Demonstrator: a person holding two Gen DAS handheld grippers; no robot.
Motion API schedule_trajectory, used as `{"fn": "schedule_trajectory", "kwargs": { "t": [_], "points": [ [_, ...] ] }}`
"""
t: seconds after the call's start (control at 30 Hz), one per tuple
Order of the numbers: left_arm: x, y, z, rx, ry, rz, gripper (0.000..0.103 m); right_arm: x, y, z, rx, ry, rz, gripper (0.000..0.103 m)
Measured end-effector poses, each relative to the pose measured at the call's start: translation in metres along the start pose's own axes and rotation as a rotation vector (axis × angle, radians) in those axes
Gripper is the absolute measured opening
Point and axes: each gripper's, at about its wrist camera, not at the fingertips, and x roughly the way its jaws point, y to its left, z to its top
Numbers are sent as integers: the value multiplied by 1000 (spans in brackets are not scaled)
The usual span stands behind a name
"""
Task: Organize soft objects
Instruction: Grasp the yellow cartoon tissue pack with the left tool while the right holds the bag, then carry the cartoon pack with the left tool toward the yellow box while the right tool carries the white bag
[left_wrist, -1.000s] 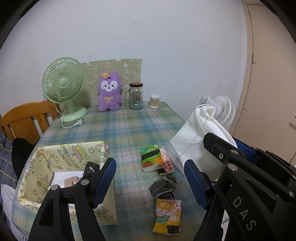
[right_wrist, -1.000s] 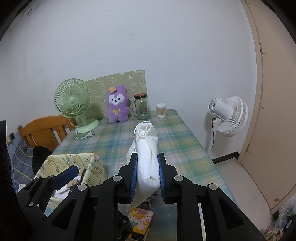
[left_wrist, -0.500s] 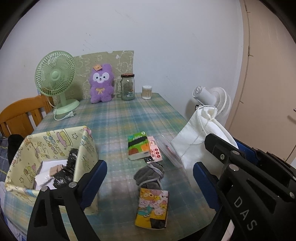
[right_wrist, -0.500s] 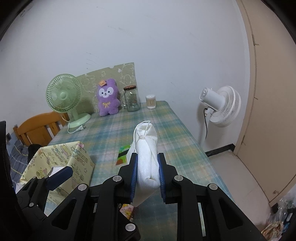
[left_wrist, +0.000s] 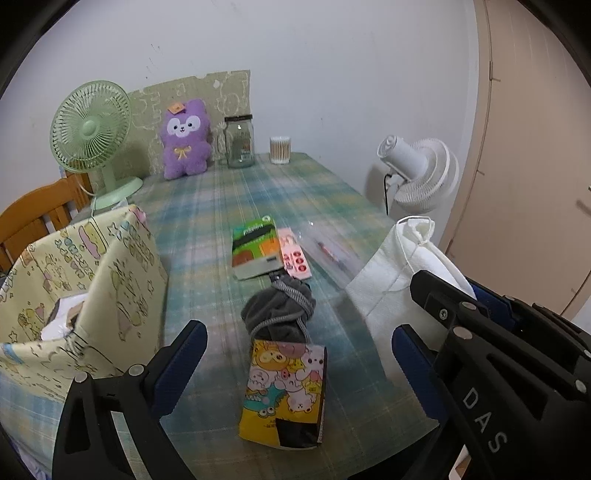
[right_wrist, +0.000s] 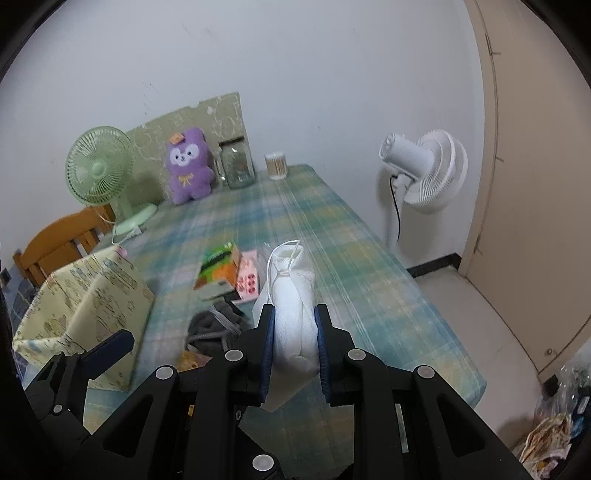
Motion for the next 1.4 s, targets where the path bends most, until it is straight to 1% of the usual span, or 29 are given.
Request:
{"fn": "schedule_trajectory", "kwargs": {
  "t": [0.13, 0.23, 0.37, 0.4, 0.43, 0.47, 0.5, 0.53, 0.6, 0.63, 0.67, 0.73, 0.83, 1.1, 1.4],
  "points": [
    [9, 0, -8, 7, 11, 8, 101, 10, -5, -10, 9, 22, -12, 24],
    [17, 0, -17, 5, 35, 4, 101, 17, -8, -19, 16, 48, -20, 24],
    [25, 2, -26, -2, 54, 1, 98, 20, -10, -24, 16, 40, -50, 24],
    [26, 2, -27, -1, 58, 3, 96, 21, -11, -25, 20, 40, -53, 24],
    [28, 3, -29, -1, 62, 2, 92, 21, -11, -25, 21, 39, -54, 24],
    [29, 3, -30, -4, 68, 3, 91, 22, -11, -25, 19, 37, -55, 24],
    [31, 4, -32, -5, 74, 3, 86, 22, -11, -25, 18, 35, -58, 24],
    [32, 4, -33, -7, 83, 4, 79, 23, -11, -25, 17, 34, -60, 24],
    [36, 6, -36, -16, 107, 13, 69, 24, -10, -26, 14, 31, -62, 24],
    [35, 6, -36, -16, 96, 20, 60, 24, -9, -26, 13, 31, -62, 24],
    [35, 6, -35, -14, 95, 20, 55, 24, -9, -26, 13, 31, -61, 24],
    [35, 6, -34, -15, 99, 17, 50, 25, -7, -25, 12, 32, -57, 24],
    [36, 6, -32, -11, 98, 21, 47, 25, -5, -24, 6, 30, -48, 24],
    [25, 6, -14, -11, 48, 24, 46, 24, -2, -14, 12, 32, -16, 24],
    [8, 8, 6, -14, -3, 36, 46, 8, 2, 3, 10, -12, 3, 24]
  ]
}}
